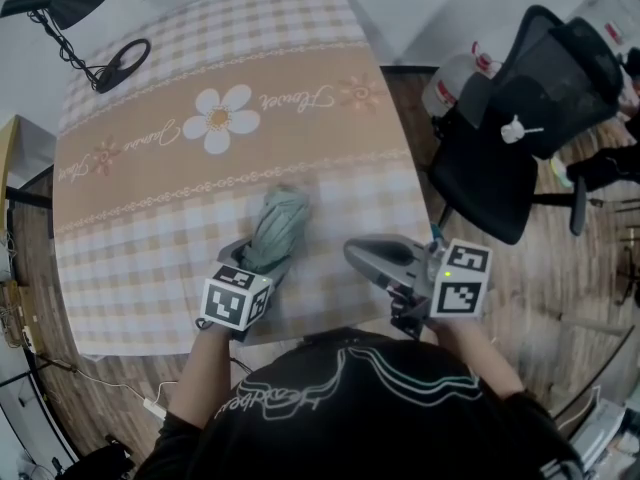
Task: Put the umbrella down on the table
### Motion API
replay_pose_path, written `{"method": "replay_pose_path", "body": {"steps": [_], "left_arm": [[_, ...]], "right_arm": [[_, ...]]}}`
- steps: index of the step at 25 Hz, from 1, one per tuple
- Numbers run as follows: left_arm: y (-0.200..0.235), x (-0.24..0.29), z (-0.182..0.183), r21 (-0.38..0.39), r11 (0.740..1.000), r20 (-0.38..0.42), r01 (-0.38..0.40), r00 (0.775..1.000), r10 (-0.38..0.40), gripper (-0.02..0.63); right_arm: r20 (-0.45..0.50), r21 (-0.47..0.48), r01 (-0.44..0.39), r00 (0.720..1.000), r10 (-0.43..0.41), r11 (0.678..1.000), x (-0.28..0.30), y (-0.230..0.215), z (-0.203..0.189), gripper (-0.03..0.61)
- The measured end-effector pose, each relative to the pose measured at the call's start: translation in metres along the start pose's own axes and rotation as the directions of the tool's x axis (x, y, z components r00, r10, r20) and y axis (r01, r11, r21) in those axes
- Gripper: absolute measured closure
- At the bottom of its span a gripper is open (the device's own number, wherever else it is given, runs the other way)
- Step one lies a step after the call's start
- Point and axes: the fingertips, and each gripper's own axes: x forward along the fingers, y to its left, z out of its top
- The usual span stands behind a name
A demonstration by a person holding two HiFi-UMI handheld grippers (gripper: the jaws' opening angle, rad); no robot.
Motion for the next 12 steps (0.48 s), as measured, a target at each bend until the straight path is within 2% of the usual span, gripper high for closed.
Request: {"method": "replay_pose_path", "body": {"steps": [3,7,12], "left_arm": [[-0.003,-0.004,0.000,0.024,1.000,0.013,0.012,1.000,-0.013,0.308],[-0.006,-0.027,0.001,0.017,1.000,0.067,0.007,0.998,-0.008,0.308],[-0.016,-0.081,0.006,-0.024,1.000,0.176,0.005,0.984,0.000,0.310]], "right_arm": [[-0.015,-0.012,-0.005,1.000,0.005,1.000,0.001,0.008,-0.005,0.565],[-0.017,-0.024,0.004,1.000,-0.005,1.000,-0.001,0.020,-0.013,0.565],[0.009,-0.061,0.015,1.000,-0.015,0.998,-0.006,0.049,-0.018,0.565]]}}
